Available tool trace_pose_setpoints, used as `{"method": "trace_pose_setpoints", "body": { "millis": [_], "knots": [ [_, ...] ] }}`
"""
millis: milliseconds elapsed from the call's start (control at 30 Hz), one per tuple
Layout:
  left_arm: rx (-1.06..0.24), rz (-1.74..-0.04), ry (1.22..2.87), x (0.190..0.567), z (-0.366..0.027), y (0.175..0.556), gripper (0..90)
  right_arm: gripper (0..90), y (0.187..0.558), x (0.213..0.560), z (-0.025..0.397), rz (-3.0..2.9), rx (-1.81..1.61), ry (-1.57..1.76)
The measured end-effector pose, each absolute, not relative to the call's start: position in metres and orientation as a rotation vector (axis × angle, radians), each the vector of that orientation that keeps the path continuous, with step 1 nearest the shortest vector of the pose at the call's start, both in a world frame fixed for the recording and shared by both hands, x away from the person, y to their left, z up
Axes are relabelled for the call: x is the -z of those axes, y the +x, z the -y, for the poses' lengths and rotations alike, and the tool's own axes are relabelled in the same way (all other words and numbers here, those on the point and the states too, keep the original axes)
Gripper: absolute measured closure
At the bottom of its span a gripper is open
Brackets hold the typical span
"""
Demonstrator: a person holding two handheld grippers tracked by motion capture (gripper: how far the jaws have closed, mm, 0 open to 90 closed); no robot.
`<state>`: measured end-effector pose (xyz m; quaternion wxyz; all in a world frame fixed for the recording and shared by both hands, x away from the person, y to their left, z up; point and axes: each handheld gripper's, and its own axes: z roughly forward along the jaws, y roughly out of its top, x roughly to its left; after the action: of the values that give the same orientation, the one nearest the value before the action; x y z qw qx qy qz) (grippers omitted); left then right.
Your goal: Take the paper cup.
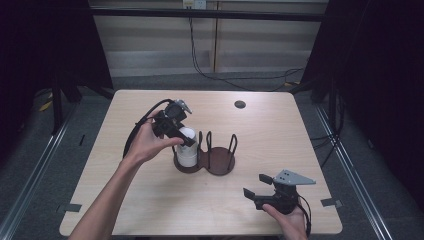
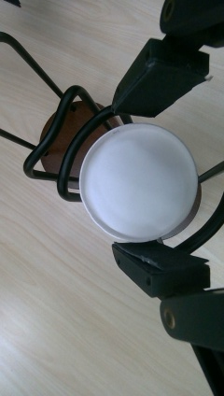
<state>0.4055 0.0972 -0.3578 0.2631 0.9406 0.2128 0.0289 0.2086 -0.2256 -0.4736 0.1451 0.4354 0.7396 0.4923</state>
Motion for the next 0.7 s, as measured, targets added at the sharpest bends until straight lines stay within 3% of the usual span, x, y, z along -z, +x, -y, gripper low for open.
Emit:
{"method": "trace_pose_setpoints", "body": {
  "millis": [700],
  "knots": [
    [-0.081,-0.584,2.611,0.3627,-0.0889,0.4111,29.6,18.1,0.2089,0.4748,0.2245,-2.151,-1.414,1.258]
  ]
}}
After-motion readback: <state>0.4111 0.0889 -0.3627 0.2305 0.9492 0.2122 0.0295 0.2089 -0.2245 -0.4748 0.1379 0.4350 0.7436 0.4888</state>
